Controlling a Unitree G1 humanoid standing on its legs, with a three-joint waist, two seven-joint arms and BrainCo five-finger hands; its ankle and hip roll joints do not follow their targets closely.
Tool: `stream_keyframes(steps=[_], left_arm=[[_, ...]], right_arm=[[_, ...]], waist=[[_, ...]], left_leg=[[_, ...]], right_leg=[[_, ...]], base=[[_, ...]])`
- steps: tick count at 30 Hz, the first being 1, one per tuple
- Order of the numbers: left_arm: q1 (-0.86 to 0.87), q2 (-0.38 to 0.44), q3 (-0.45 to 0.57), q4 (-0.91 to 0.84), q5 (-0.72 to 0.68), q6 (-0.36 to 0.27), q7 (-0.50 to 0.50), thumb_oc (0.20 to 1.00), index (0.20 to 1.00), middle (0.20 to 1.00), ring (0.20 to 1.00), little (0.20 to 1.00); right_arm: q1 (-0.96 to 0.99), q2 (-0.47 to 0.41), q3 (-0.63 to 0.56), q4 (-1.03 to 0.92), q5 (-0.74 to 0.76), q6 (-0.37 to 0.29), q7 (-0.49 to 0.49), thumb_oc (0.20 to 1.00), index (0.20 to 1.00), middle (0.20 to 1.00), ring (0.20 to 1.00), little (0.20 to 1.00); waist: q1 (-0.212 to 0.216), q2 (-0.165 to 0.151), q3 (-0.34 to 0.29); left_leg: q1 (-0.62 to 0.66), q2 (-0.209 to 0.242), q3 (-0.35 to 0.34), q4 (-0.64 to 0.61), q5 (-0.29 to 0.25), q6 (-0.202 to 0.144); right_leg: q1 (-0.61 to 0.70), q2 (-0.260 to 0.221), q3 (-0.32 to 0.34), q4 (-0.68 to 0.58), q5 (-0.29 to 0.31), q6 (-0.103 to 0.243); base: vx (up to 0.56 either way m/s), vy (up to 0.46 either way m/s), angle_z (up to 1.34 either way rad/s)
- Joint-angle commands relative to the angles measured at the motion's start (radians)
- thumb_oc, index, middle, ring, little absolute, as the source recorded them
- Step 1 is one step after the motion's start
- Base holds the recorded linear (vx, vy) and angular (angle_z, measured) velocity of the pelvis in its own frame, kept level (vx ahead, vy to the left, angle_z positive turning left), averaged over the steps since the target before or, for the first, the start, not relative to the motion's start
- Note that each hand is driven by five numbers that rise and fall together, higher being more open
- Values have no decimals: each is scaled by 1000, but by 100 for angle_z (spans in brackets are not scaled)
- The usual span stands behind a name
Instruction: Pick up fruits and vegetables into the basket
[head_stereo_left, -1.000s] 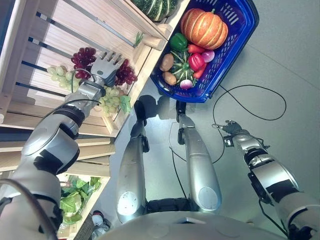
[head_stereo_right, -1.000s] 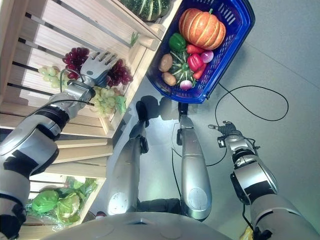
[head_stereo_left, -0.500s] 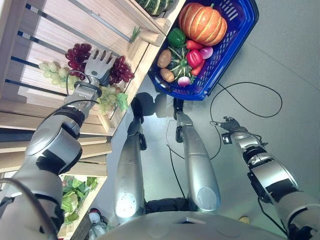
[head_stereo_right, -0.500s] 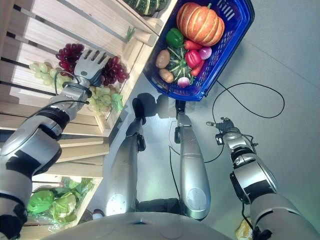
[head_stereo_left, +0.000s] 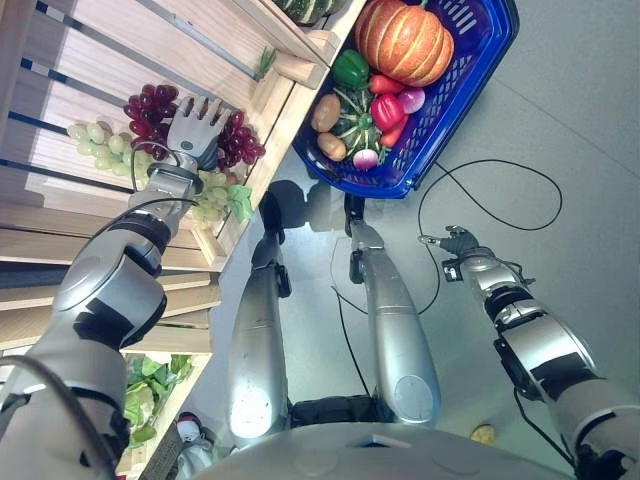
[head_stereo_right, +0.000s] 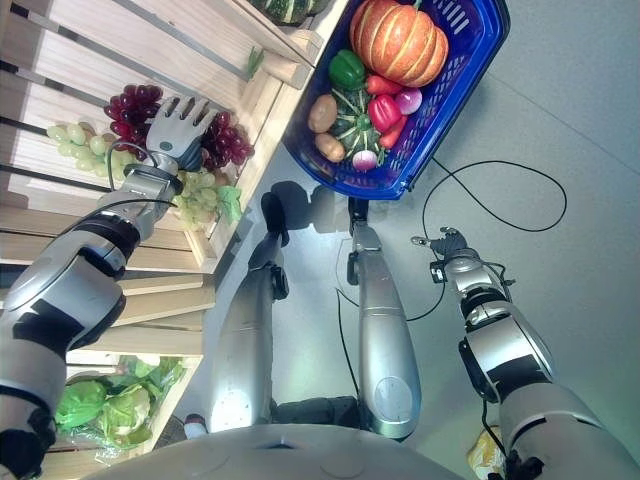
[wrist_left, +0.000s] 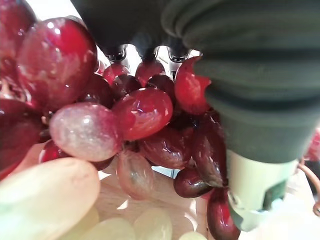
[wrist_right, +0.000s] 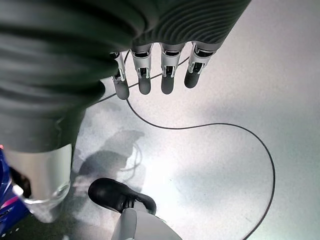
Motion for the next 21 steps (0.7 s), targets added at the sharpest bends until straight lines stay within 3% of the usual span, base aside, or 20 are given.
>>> stream_keyframes(steps=[1, 21], left_arm=[[29, -23, 62, 45, -12, 15, 4, 1000, 1000, 1000, 1000, 1000], [32, -39, 60, 58, -95, -25, -33, 1000, 1000, 1000, 1000, 1000]], right_arm=[[54, -27, 31, 5, 21, 1, -17, 1000, 1000, 1000, 1000, 1000], [39, -27, 39, 7, 26, -3, -19, 1000, 1000, 1000, 1000, 1000]], waist=[[25, -19, -29], [25, -23, -29]], left_leg=[[-39, -6, -16, 104, -86, -34], [-60, -7, -19, 109, -84, -34]], right_leg=[[4, 37, -8, 28, -14, 60], [-12, 37, -6, 25, -8, 61]], base=[[0, 0, 0], [0, 0, 0]])
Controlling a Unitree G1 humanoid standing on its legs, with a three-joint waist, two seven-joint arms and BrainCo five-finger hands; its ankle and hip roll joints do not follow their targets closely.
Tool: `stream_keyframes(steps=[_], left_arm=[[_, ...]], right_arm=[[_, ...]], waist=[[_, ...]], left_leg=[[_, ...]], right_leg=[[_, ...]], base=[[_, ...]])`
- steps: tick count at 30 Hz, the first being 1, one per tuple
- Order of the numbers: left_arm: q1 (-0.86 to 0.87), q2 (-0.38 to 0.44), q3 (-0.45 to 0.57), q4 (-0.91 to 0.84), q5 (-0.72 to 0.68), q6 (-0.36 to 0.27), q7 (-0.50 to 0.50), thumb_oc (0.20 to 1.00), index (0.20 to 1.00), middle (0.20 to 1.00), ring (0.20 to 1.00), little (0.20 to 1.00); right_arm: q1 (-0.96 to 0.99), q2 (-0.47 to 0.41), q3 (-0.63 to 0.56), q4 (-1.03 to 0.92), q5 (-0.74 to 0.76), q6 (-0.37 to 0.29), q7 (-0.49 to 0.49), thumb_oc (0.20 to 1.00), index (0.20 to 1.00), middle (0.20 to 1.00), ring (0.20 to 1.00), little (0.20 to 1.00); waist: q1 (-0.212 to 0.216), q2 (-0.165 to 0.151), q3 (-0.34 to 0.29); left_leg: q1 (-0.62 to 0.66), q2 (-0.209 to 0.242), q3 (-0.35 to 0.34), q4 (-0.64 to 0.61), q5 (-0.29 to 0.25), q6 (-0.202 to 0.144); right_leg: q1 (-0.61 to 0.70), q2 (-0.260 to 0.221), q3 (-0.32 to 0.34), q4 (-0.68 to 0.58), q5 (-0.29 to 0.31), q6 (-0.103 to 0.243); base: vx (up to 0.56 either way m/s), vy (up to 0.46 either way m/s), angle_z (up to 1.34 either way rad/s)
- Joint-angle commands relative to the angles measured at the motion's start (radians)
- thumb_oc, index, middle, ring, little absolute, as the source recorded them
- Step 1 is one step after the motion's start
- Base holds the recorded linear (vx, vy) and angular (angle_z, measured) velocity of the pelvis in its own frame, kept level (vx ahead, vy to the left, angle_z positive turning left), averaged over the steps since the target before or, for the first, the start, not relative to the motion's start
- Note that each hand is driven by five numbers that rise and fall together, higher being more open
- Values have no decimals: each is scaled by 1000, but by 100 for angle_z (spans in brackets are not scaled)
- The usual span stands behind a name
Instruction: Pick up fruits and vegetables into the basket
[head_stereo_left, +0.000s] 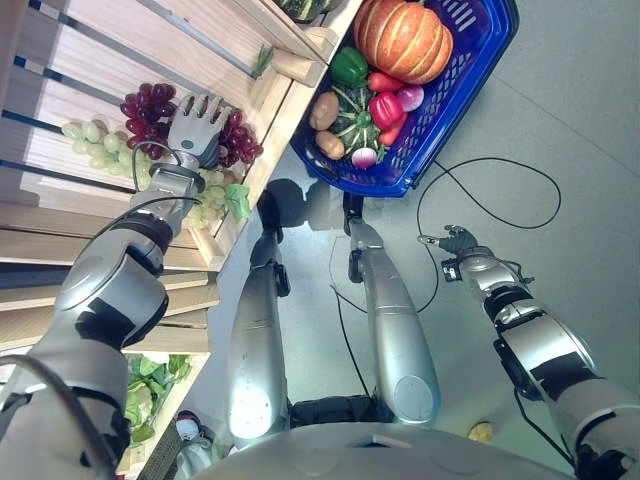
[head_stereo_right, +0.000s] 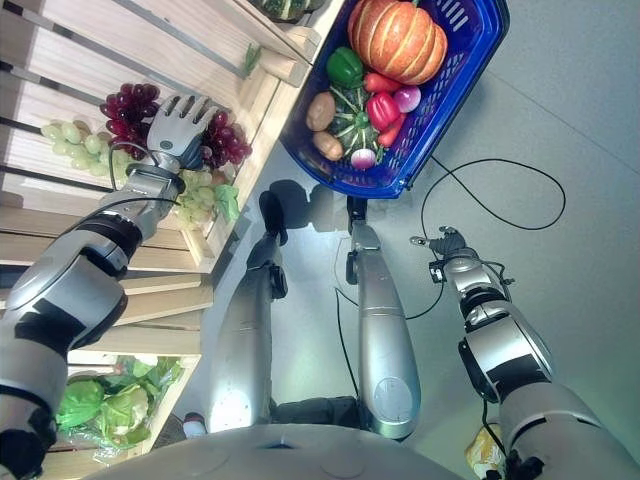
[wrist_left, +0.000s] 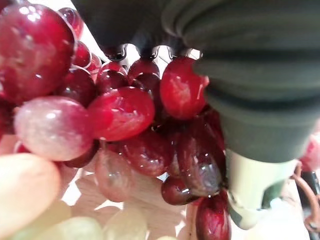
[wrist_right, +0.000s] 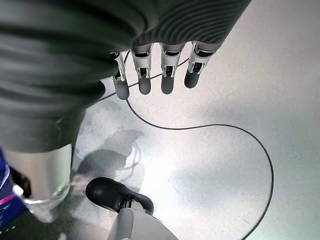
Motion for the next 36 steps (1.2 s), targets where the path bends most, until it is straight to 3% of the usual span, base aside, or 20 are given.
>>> stream_keyframes(steps=[1, 19, 36], left_arm=[[33, -31, 58, 58, -34, -17, -37, 1000, 1000, 1000, 1000, 1000], [46, -40, 28, 53, -16, -31, -120, 1000, 1000, 1000, 1000, 1000], [44, -49, 4, 67, 56, 38, -178, 1000, 1000, 1000, 1000, 1000]], right_arm=[[39, -27, 23, 8, 24, 1, -18, 1000, 1000, 1000, 1000, 1000], [26, -36, 20, 15, 22, 0, -11, 1000, 1000, 1000, 1000, 1000], [17, -33, 23, 21, 23, -5, -16, 1000, 1000, 1000, 1000, 1000]], waist=[[24, -21, -28], [23, -14, -28], [21, -17, -28]], left_leg=[[-50, -9, -20, 107, -82, -32], [-47, -12, -20, 102, -80, -34], [-58, -11, -20, 97, -77, -33]], right_leg=[[-1, 32, -8, 24, -8, 61], [4, 28, -9, 13, -2, 65], [-7, 30, -5, 5, 3, 66]], base=[[0, 0, 0], [0, 0, 0], [0, 0, 0]])
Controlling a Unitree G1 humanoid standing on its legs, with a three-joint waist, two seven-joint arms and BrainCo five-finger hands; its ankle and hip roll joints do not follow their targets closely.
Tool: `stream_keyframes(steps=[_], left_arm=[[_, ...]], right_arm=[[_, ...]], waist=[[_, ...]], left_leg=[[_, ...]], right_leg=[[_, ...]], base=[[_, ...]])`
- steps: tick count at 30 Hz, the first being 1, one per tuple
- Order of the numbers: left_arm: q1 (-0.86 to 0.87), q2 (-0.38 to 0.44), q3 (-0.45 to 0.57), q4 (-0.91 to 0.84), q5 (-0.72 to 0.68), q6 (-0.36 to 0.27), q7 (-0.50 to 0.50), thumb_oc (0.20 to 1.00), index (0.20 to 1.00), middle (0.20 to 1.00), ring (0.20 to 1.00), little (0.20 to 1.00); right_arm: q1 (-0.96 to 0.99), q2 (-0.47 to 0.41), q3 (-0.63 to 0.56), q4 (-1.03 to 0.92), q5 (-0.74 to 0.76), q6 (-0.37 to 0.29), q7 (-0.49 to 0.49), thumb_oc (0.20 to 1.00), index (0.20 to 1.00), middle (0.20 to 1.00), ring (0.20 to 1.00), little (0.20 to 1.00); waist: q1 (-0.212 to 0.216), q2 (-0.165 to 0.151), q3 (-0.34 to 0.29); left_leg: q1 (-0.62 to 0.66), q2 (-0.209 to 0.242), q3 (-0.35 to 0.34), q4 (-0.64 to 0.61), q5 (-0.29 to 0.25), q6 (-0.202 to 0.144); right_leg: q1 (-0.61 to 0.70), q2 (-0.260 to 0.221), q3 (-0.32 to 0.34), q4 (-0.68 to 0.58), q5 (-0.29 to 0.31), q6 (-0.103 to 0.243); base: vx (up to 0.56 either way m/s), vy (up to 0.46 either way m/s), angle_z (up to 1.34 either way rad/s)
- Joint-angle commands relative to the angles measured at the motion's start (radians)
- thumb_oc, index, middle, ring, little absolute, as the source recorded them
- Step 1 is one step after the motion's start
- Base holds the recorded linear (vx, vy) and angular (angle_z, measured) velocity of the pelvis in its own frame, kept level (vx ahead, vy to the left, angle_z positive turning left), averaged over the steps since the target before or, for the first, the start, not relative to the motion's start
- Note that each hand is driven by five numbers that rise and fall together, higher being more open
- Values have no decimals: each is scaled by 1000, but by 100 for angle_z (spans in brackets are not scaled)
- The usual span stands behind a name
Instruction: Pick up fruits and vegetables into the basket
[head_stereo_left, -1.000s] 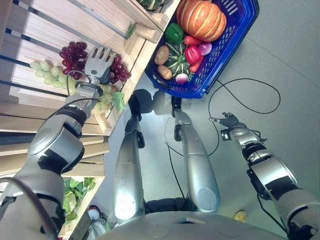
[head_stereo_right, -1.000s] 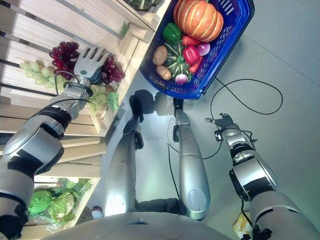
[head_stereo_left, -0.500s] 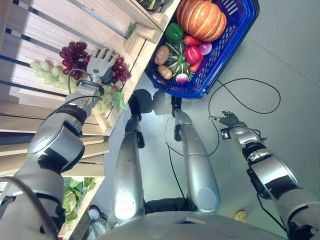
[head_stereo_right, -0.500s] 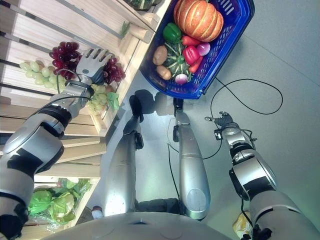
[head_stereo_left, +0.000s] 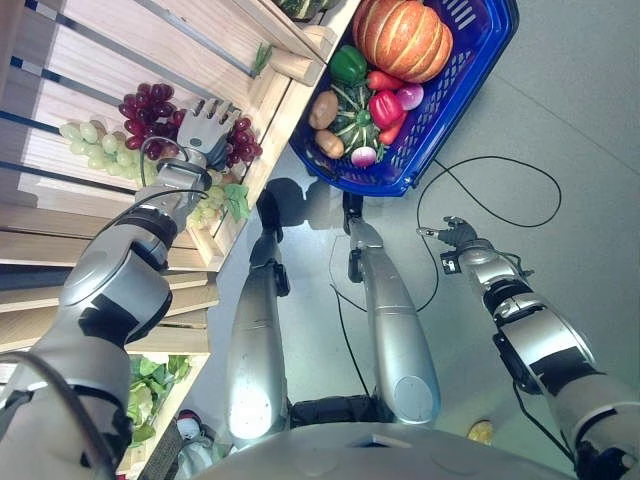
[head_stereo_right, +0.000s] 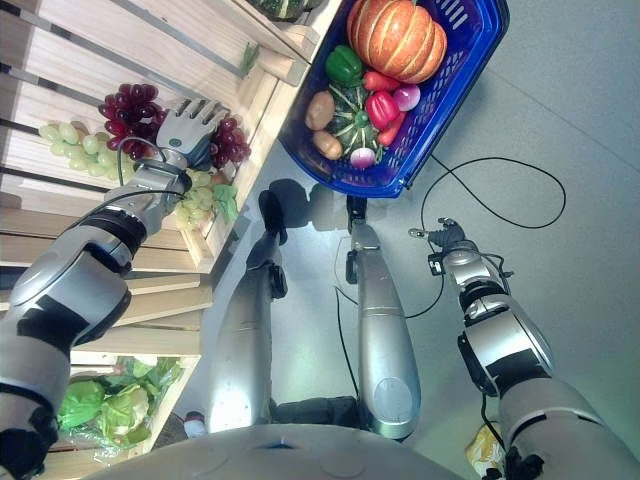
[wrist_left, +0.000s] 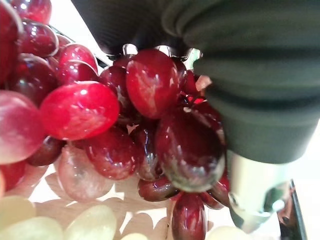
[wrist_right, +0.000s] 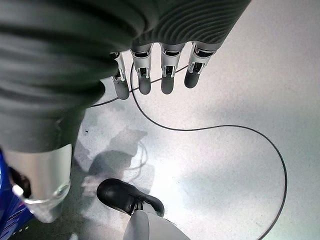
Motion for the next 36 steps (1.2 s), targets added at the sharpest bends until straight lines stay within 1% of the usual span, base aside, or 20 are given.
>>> stream_keyframes(steps=[1, 5, 6, 7, 26, 29, 31, 33, 35, 36], left_arm=[[68, -37, 17, 80, 39, 50, -113, 1000, 1000, 1000, 1000, 1000], [79, -41, 24, 86, 28, 52, -160, 1000, 1000, 1000, 1000, 1000], [80, -44, 23, 88, 25, 57, -173, 558, 558, 558, 558, 558], [81, -45, 23, 88, 21, 52, -178, 200, 200, 200, 200, 200], [87, -30, 24, 69, -39, 54, -210, 200, 200, 200, 200, 200], [88, -25, 42, 62, -180, 45, -199, 200, 200, 200, 200, 200], [89, -27, 92, 53, -388, 24, -177, 200, 200, 200, 200, 200], [95, -28, 161, 50, -555, -25, -178, 200, 200, 200, 200, 200], [100, -27, 218, 45, -659, -68, -183, 200, 200, 200, 200, 200], [104, -24, 257, 36, -741, -112, -189, 200, 200, 200, 200, 200]], right_arm=[[48, -30, 22, 22, 22, 3, -18, 1000, 1000, 1000, 1000, 1000], [48, -27, 23, 21, 24, 3, -20, 1000, 1000, 1000, 1000, 1000], [45, -26, 23, 20, 24, 6, -20, 1000, 1000, 1000, 1000, 1000], [42, -26, 23, 20, 22, 8, -20, 1000, 1000, 1000, 1000, 1000], [46, -39, 20, 20, 20, 4, -13, 1000, 1000, 1000, 1000, 1000], [44, -44, 23, 22, 22, -2, -7, 1000, 1000, 1000, 1000, 1000], [40, -45, 26, 20, 25, 2, -6, 1000, 1000, 1000, 1000, 1000], [45, -44, 25, 19, 27, -4, -10, 1000, 1000, 1000, 1000, 1000], [51, -44, 20, 18, 26, -15, -14, 1000, 1000, 1000, 1000, 1000], [56, -45, 15, 17, 30, -23, -20, 1000, 1000, 1000, 1000, 1000]], waist=[[20, -17, -27], [21, -18, -27], [21, -18, -27], [21, -18, -27], [23, -9, -27], [24, -8, -27], [27, -6, -27], [30, -5, -27], [32, -2, -27], [35, 0, -27]], left_leg=[[-50, -13, -25, 98, -77, -32], [-47, -15, -25, 94, -76, -31], [-49, -16, -25, 96, -76, -31], [-48, -16, -25, 95, -76, -31], [-42, -17, -25, 91, -74, -32], [-42, -18, -26, 91, -73, -32], [-40, -18, -28, 89, -70, -31], [-36, -18, -29, 89, -68, -30], [-34, -18, -30, 88, -67, -30], [-30, -20, -32, 87, -67, -30]], right_leg=[[5, 29, -7, 3, 3, 66], [8, 30, -8, 0, 6, 66], [6, 30, -9, 0, 7, 66], [7, 29, -9, -1, 7, 66], [16, 26, -12, -6, 5, 66], [16, 27, -11, -4, 4, 64], [19, 29, -10, -2, 1, 63], [23, 29, -10, 1, -3, 62], [27, 28, -12, 4, -7, 62], [29, 26, -14, 6, -8, 63]], base=[[0, 0, 0], [0, 0, 0], [0, 0, 0], [0, 0, 0], [0, 0, 0], [0, 0, 0], [0, 0, 0], [0, 0, 0], [0, 0, 0], [0, 0, 0]])
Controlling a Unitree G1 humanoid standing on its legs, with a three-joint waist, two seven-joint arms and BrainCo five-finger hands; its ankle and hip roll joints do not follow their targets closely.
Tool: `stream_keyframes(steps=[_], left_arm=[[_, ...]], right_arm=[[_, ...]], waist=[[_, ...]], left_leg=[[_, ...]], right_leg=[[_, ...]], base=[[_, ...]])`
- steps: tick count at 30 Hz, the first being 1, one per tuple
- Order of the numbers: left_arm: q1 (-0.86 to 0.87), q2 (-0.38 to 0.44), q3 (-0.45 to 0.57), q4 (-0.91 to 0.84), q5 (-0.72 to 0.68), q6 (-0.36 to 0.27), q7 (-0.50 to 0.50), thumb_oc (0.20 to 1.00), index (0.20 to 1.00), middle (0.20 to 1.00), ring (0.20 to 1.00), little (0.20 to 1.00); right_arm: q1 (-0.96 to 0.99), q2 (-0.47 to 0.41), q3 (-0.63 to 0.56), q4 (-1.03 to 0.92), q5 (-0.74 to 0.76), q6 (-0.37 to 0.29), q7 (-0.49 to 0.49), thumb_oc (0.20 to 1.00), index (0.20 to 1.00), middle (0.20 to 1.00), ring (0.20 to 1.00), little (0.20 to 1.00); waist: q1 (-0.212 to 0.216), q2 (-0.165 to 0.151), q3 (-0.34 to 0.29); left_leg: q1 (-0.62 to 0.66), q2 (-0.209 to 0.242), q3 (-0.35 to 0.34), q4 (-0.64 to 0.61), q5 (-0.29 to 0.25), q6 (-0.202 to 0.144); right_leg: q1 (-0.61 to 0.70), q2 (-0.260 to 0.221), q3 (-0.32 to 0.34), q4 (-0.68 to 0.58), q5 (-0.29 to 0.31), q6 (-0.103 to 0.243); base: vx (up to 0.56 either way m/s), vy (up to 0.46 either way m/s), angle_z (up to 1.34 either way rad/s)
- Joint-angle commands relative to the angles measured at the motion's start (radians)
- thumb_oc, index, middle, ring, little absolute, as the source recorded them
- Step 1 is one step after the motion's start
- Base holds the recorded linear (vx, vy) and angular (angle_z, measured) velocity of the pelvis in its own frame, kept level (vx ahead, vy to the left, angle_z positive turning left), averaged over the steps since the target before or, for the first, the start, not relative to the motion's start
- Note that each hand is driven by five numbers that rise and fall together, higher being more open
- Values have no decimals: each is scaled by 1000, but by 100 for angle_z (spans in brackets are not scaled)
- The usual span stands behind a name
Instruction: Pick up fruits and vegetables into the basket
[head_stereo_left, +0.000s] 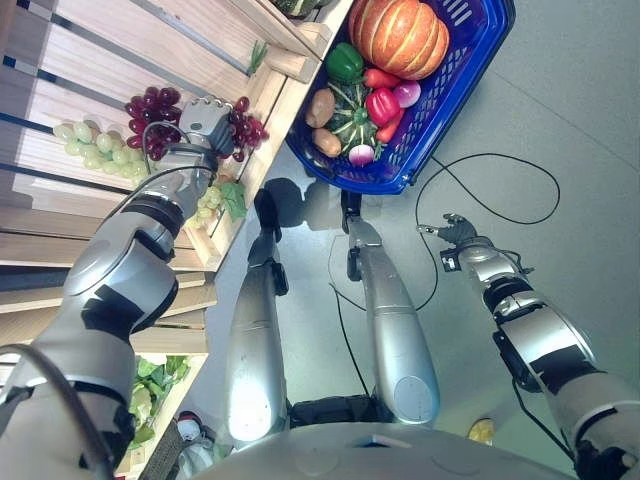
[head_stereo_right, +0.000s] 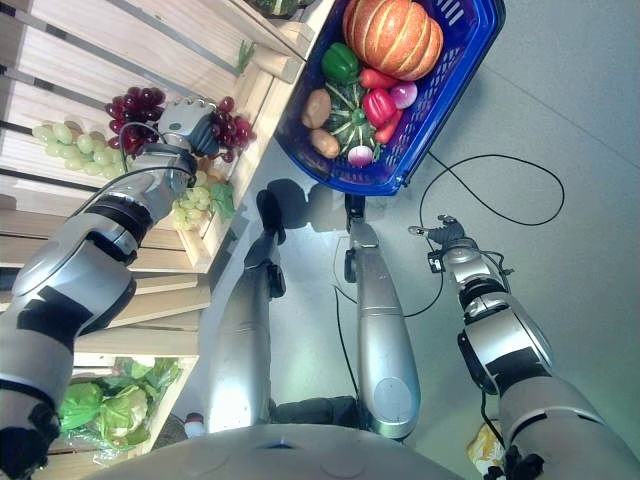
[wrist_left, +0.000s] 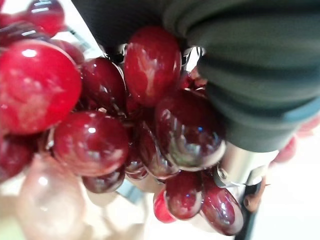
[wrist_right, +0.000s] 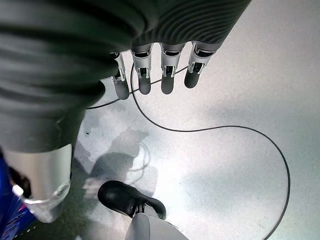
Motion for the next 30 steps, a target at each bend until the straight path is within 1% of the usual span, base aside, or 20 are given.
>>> stream_keyframes(steps=[1, 2, 6, 8, 9, 13, 14, 15, 16, 19, 22, 24, 25, 26, 27, 29, 30], left_arm=[[138, 12, 182, 32, -304, -87, -73, 200, 200, 200, 200, 200], [142, 16, 207, 24, -373, -114, -90, 200, 200, 200, 200, 200], [151, 22, 276, -24, -531, -146, -153, 200, 200, 200, 200, 200], [157, 21, 302, -37, -581, -162, -169, 200, 200, 200, 200, 200], [172, 23, 344, -79, -700, -172, -213, 200, 200, 200, 200, 200], [185, 21, 389, -132, -842, -184, -259, 200, 200, 200, 200, 200], [193, 16, 407, -157, -910, -202, -271, 200, 200, 200, 200, 200], [204, 16, 423, -188, -944, -203, -277, 200, 200, 200, 200, 200], [209, 15, 433, -207, -975, -203, -284, 200, 200, 200, 200, 200], [251, 6, 484, -314, -1108, -248, -300, 200, 200, 200, 200, 200], [282, -5, 525, -387, -1176, -295, -320, 200, 200, 200, 200, 200], [294, -13, 547, -422, -1197, -320, -331, 200, 200, 200, 200, 200], [307, -23, 571, -463, -1219, -346, -343, 200, 200, 200, 200, 200], [311, -26, 576, -471, -1224, -360, -350, 200, 200, 200, 200, 200], [326, -38, 598, -519, -1238, -383, -370, 200, 200, 200, 200, 200], [339, -51, 616, -559, -1249, -409, -395, 200, 200, 200, 200, 200], [345, -54, 625, -582, -1255, -410, -402, 200, 200, 200, 200, 200]], right_arm=[[74, -49, 5, 7, 35, -22, -22, 1000, 1000, 1000, 1000, 1000], [76, -53, 0, 4, 33, -24, -22, 1000, 1000, 1000, 1000, 1000], [82, -61, -17, -9, 37, -35, -26, 1000, 1000, 1000, 1000, 1000], [82, -65, -22, -14, 44, -46, -29, 1000, 1000, 1000, 1000, 1000], [87, -67, -35, -31, 58, -70, -37, 1000, 1000, 1000, 1000, 1000], [88, -71, -50, -61, 98, -112, -56, 1000, 1000, 1000, 1000, 1000], [91, -74, -59, -86, 116, -134, -71, 1000, 1000, 1000, 1000, 1000], [98, -76, -68, -112, 126, -151, -89, 1000, 1000, 1000, 1000, 1000], [103, -76, -74, -133, 133, -156, -99, 1000, 1000, 1000, 1000, 1000], [138, -77, -101, -279, 158, -214, -195, 1000, 1000, 1000, 1000, 1000], [165, -64, -116, -399, 152, -254, -280, 1000, 1000, 1000, 1000, 1000], [173, -61, -122, -472, 144, -266, -327, 1000, 1000, 1000, 1000, 1000], [180, -56, -125, -545, 123, -283, -376, 1000, 1000, 1000, 1000, 1000], [181, -54, -126, -560, 118, -295, -386, 1000, 1000, 1000, 1000, 1000], [189, -50, -139, -646, 80, -302, -425, 1000, 1000, 1000, 1000, 1000], [197, -46, -149, -725, 25, -314, -442, 1000, 1000, 1000, 1000, 1000], [203, -45, -152, -765, 10, -310, -447, 1000, 1000, 1000, 1000, 1000]], waist=[[43, 3, -27], [44, 5, -27], [50, 13, -27], [53, 16, -27], [57, 20, -27], [60, 23, -27], [60, 23, -27], [62, 22, -27], [61, 22, -27], [60, 20, -27], [60, 17, -27], [60, 17, -27], [60, 17, -27], [60, 17, -27], [60, 21, -27], [60, 25, -27], [60, 27, -27]], left_leg=[[-18, -20, -33, 70, -68, -29], [-16, -20, -34, 70, -67, -29], [-3, -22, -35, 62, -67, -29], [2, -23, -36, 60, -68, -28], [16, -25, -36, 58, -73, -27], [25, -27, -36, 59, -78, -26], [26, -28, -37, 62, -79, -27], [30, -27, -36, 61, -81, -27], [31, -27, -36, 62, -82, -27], [37, -28, -36, 65, -89, -24], [41, -31, -36, 65, -93, -23], [45, -33, -36, 62, -96, -23], [48, -35, -37, 61, -99, -23], [49, -35, -37, 60, -99, -23], [51, -38, -37, 57, -101, -22], [55, -40, -37, 54, -102, -20], [56, -40, -36, 52, -102, -20]], right_leg=[[39, 23, -19, 0, -16, 63], [40, 21, -20, 3, -17, 63], [52, 16, -27, 5, -22, 64], [55, 14, -29, 8, -25, 65], [67, 12, -32, 12, -31, 65], [73, 9, -37, 18, -36, 64], [76, 8, -37, 20, -38, 63], [79, 7, -39, 21, -41, 63], [80, 7, -39, 22, -42, 62], [84, 7, -41, 29, -46, 61], [89, 6, -43, 27, -49, 59], [94, 5, -46, 25, -51, 59], [97, 2, -48, 24, -54, 58], [97, 1, -49, 24, -54, 59], [98, -2, -51, 24, -58, 59], [101, -4, -53, 24, -61, 59], [102, -6, -52, 23, -63, 59]], base=[[0, 0, 0], [0, 0, 0], [0, 0, 0], [12, -9, 2], [23, -15, 5], [18, -3, 7], [20, -9, 6], [21, -11, 6], [22, -13, 6], [11, -5, 3], [0, 0, 0], [0, 0, 0], [0, 0, 0], [0, 0, 0], [0, 0, 0], [0, 0, 0], [0, 0, 0]])
